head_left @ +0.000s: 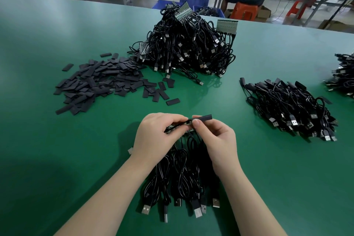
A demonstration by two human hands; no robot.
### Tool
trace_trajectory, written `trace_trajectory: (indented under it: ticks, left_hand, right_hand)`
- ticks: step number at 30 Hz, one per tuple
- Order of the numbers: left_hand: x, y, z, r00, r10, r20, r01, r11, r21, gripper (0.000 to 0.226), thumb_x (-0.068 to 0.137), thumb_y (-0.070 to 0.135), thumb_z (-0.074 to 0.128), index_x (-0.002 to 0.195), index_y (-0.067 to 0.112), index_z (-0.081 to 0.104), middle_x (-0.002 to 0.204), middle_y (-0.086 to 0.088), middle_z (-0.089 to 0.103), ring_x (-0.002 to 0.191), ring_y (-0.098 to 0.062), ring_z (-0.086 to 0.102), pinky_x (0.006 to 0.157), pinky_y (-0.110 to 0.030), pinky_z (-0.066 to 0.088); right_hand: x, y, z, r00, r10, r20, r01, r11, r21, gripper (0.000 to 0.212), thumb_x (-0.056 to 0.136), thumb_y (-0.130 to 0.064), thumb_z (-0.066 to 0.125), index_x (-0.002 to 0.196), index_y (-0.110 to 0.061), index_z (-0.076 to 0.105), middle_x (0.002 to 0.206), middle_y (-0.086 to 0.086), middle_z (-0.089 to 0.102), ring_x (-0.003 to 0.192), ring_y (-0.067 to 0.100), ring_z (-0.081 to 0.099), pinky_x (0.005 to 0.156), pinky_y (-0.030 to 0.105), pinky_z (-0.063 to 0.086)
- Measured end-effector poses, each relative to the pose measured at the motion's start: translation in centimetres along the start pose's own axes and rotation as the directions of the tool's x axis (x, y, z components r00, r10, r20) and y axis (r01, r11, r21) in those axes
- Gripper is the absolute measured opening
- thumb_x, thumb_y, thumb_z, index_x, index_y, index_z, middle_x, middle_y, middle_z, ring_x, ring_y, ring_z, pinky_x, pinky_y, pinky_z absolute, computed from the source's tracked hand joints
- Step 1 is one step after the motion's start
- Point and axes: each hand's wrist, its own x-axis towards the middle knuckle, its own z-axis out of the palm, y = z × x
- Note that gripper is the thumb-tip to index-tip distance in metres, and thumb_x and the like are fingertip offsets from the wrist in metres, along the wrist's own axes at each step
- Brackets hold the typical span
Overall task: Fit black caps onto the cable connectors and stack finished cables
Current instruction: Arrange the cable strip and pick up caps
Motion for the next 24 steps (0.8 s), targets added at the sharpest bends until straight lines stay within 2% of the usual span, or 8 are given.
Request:
trace_trajectory:
  ticks: [7, 13, 18, 21, 24]
  left_hand:
    - [-0.16, 0.16, -0.03, 0.999, 0.036, -0.031, -0.035, 0.999, 0.030, 0.012, 0.078, 0.020, 0.071, 0.086, 0.022, 0.079, 0.085, 0.015, 0.073, 0.087, -0.001, 0.062, 0.085, -0.026, 0.046]
    - [-0.30, -0.09, 0.24, 0.990, 0.113, -0.083, -0.112, 0.993, 0.023, 0.007, 0.077, 0.019, 0.075, 0.083, 0.019, 0.080, 0.079, 0.010, 0.074, 0.080, -0.005, 0.065, 0.074, -0.040, 0.053]
    - [-0.41, -0.30, 0.22, 0.984, 0.146, -0.105, -0.146, 0.989, 0.001, 0.016, 0.081, 0.027, 0.067, 0.089, 0.022, 0.079, 0.079, 0.009, 0.074, 0.080, -0.004, 0.062, 0.071, -0.040, 0.053]
    - [-0.36, -0.24, 0.34, 0.986, 0.117, -0.119, -0.114, 0.993, 0.037, 0.013, 0.077, 0.021, 0.074, 0.089, 0.020, 0.079, 0.079, 0.009, 0.075, 0.083, -0.005, 0.062, 0.072, -0.037, 0.052]
    - [-0.35, -0.15, 0.33, 0.990, 0.032, -0.137, -0.030, 0.999, 0.014, 0.014, 0.075, 0.019, 0.075, 0.088, 0.018, 0.080, 0.082, 0.009, 0.075, 0.086, -0.004, 0.062, 0.074, -0.041, 0.056]
  right_hand:
    - [-0.08, 0.21, 0.40, 1.000, -0.011, 0.022, 0.012, 0.998, -0.065, 0.007, 0.079, -0.023, 0.076, 0.083, -0.026, 0.080, 0.086, -0.001, 0.078, 0.083, 0.009, 0.072, 0.074, 0.016, 0.053]
    - [-0.23, 0.19, 0.39, 0.999, -0.051, 0.013, 0.052, 0.996, -0.066, 0.013, 0.083, -0.018, 0.074, 0.079, -0.029, 0.080, 0.086, -0.004, 0.078, 0.083, 0.006, 0.071, 0.073, 0.015, 0.052]
    - [-0.31, -0.07, 0.42, 0.996, -0.062, 0.064, 0.066, 0.996, -0.061, 0.018, 0.085, -0.013, 0.074, 0.079, -0.029, 0.080, 0.082, -0.003, 0.077, 0.078, 0.005, 0.070, 0.071, 0.015, 0.051]
    - [-0.47, -0.13, 0.56, 0.996, -0.085, 0.012, 0.086, 0.985, -0.150, 0.025, 0.085, -0.015, 0.077, 0.091, -0.039, 0.077, 0.087, -0.010, 0.076, 0.079, 0.005, 0.067, 0.073, 0.020, 0.051]
    - [-0.64, -0.01, 0.67, 0.980, -0.188, -0.070, 0.167, 0.957, -0.237, 0.049, 0.084, -0.017, 0.077, 0.116, -0.050, 0.062, 0.093, -0.015, 0.074, 0.087, 0.003, 0.067, 0.079, 0.015, 0.048]
